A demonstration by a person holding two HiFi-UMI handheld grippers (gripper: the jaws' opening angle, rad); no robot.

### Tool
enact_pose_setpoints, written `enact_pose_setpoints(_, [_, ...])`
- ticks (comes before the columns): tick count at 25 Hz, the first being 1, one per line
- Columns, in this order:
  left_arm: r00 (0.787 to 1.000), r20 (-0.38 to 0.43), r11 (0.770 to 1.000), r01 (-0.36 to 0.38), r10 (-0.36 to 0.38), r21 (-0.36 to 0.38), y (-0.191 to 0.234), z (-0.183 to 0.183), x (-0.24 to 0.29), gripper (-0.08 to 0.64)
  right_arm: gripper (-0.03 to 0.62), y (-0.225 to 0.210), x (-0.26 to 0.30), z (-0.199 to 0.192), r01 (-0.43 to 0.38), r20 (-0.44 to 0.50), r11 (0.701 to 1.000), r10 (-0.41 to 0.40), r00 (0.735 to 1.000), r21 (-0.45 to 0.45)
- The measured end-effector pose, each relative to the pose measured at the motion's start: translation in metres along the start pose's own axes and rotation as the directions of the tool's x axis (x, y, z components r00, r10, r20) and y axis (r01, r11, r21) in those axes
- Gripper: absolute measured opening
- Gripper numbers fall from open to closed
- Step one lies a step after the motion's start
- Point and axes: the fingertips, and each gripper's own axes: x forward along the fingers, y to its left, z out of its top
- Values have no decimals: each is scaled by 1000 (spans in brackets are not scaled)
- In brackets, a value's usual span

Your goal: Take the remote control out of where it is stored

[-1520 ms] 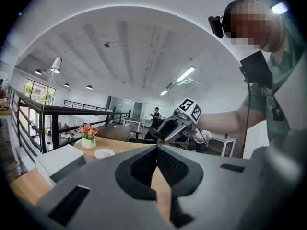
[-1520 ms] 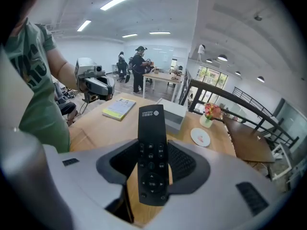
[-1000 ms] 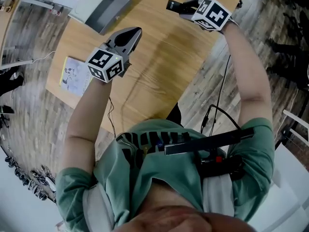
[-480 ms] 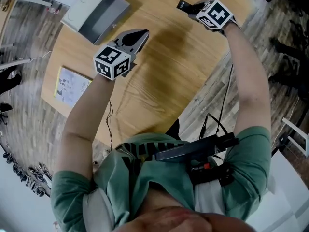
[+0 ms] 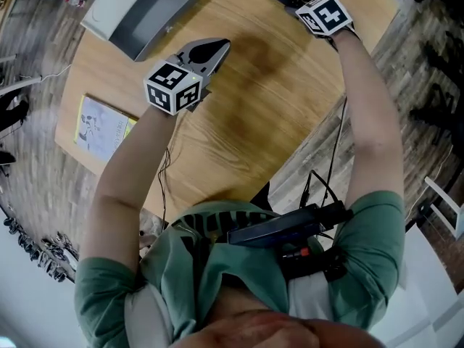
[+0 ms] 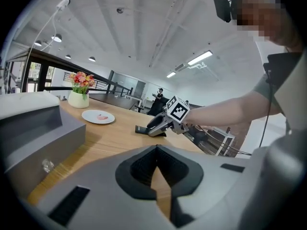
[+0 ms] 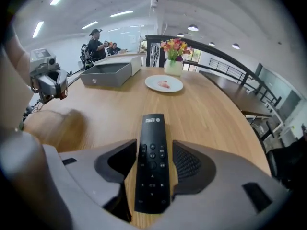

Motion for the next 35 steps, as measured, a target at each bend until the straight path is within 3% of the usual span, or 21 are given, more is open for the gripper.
enact_pose_setpoints(2, [1000, 2, 1000, -1, 1, -6, -1, -3, -2, 5, 350, 1, -4, 11, 3, 60, 1000, -3, 998, 5])
enact_pose_setpoints(3, [1000, 4, 1000, -1, 1, -5, -2, -3, -4, 5, 394, 2, -8, 16, -2, 84, 1000, 2, 996, 7])
enact_pose_setpoints(7, [1000, 25, 1000, -9, 9, -3, -7, 5, -17, 5, 397, 4, -39, 30, 14, 148, 1000, -16, 989, 17])
enact_pose_setpoints(11, [998, 61, 1000, -8, 9, -20, -30, 15, -45, 5, 397, 25, -83, 29, 0, 234, 996, -21, 972, 88])
enact_pose_setpoints(15, [997, 80, 1000, -21, 22, -11, -54, 20, -85, 5, 397, 60, -109, 12, -55, 229, 990, 24, 973, 130])
enact_pose_setpoints(21, [991, 117, 997, -69, 71, -22, -94, 23, -151, 5, 397, 113, -137, 21, -117, 269, 985, 80, 960, 125])
enact_pose_setpoints(26, [981, 157, 993, -118, 115, 8, -128, 33, -209, 5, 396, 155, -161, 30, -159, 252, 987, 148, 957, 24])
enact_pose_setpoints(29, [970, 156, 982, -189, 186, 7, -141, 28, -253, 5, 378, 183, -158, 48, -218, 283, 976, 212, 935, -9])
enact_pose_setpoints(35, [922, 204, 945, -318, 328, -80, -177, 11, -348, 5, 178, 264, -163, 77, -331, 346, 941, 335, 876, -73])
